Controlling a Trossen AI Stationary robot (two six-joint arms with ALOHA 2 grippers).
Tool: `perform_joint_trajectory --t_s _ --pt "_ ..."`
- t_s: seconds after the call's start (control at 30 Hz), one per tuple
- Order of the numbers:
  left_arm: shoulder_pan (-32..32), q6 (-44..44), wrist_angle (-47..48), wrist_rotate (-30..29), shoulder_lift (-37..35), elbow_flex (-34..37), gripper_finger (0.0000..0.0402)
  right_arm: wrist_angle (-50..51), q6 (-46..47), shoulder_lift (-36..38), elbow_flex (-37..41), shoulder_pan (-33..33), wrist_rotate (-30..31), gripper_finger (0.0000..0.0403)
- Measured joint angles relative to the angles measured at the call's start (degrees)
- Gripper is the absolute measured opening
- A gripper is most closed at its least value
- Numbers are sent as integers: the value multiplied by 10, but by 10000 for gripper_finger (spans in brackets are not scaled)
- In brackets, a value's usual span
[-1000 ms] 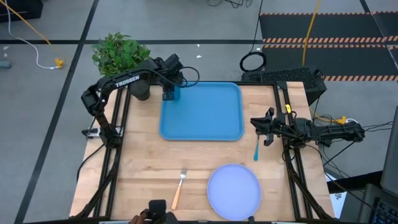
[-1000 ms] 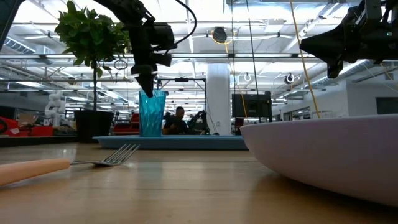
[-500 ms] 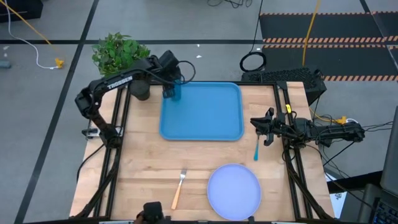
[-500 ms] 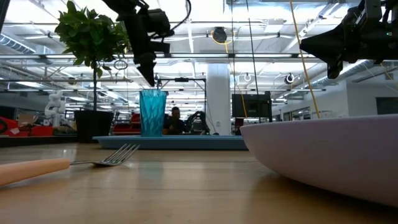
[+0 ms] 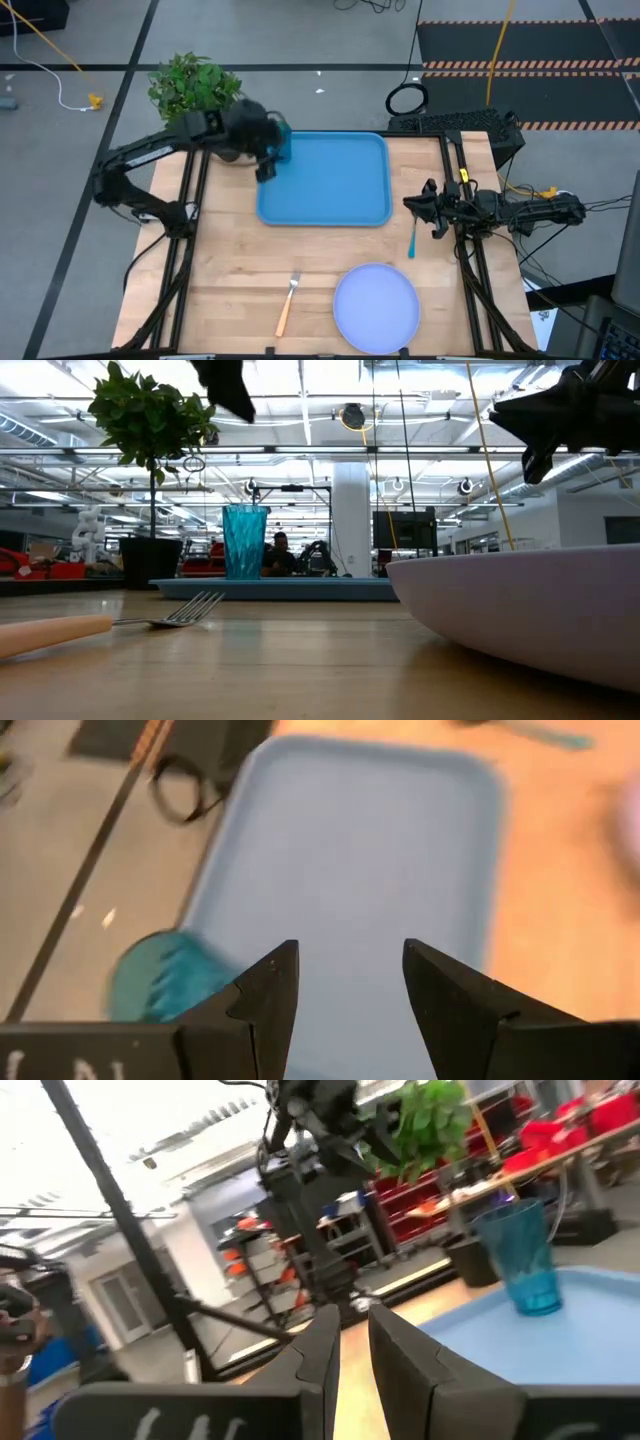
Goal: Pick and place plate/cup/fork/spoon on tray
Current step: Put the light purple plate on the blue serving tray
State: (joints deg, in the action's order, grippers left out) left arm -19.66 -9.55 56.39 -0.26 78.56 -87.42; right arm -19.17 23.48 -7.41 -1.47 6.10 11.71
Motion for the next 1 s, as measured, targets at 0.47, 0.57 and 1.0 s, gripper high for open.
perform_joint_trajectory --t_s 0.47,0.57,1.0 --pt "338 116 -26 -83 -3 42 184 105 -47 -339 -296 190 4 52" --pt "384 150 -65 -100 -6 82 184 181 -47 -434 -382 247 21 52" --pt "479 208 -268 -151 -5 181 184 470 41 -649 -635 408 -36 99"
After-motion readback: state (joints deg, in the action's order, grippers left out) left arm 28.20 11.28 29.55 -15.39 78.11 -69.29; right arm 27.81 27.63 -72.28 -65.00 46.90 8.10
